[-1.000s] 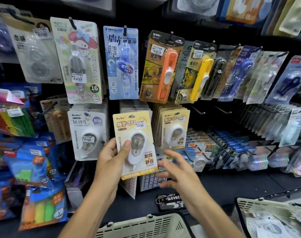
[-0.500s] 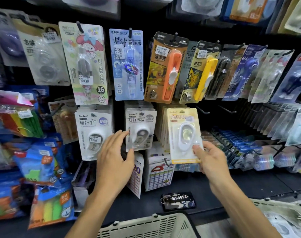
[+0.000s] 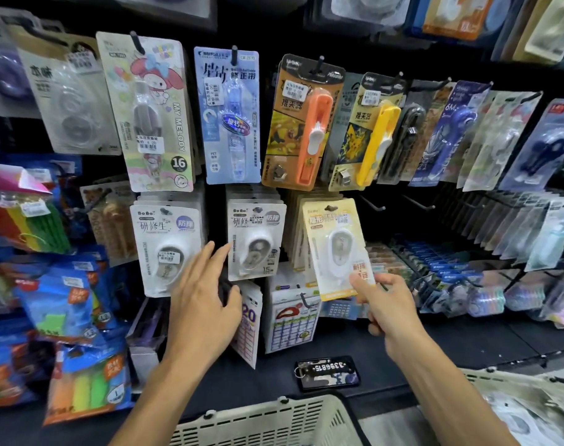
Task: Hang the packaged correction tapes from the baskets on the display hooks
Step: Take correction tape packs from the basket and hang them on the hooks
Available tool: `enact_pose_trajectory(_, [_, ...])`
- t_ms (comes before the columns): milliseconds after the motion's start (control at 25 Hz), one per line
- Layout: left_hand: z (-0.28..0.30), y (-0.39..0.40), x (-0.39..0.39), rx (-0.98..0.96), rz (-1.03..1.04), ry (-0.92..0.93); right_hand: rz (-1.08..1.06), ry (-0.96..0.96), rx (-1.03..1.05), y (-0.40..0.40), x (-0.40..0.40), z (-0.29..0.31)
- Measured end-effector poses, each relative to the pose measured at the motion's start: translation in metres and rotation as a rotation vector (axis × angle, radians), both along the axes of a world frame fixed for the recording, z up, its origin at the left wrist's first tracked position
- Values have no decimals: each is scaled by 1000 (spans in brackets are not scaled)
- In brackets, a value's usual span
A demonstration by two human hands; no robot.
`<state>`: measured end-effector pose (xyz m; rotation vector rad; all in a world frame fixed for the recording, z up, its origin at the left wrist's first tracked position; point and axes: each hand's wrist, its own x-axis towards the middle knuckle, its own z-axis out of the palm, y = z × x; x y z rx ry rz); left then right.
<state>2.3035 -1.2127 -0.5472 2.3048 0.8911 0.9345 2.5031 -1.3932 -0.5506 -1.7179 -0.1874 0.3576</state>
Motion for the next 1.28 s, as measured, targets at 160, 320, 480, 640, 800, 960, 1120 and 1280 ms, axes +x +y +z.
enact_pose_trajectory(160, [-3,-2,1,24,-9,21,-20,-564,-601,-2,-10,-8])
enact_pose_trajectory(320, [-5,-2,4,36,-32,50,331,-1250,-750,24,3,1])
enact_pose_trajectory(480, [-6,-2,3,26,-33,55,409,-1133,-953,53,26,1])
enact_pose_trajectory(640, [-8,0,1,32,-36,64,446,-1061,-886,75,44,11])
enact_pose_trajectory(800, [-9,3,0,30,-25,83,447,-1043,-854,86,41,24])
enact_pose_trajectory(960, [-11,4,-1,74,56,101,392,-1344,-718,85,-7,5])
enact_pose_trajectory(1120, [-13,4,-6,141,128,55,575,-1416,-787,105,-33,-10])
enact_pose_trajectory(1280, [-13,9,-16,152,246,78,611,-1356,-808,115,-38,-1])
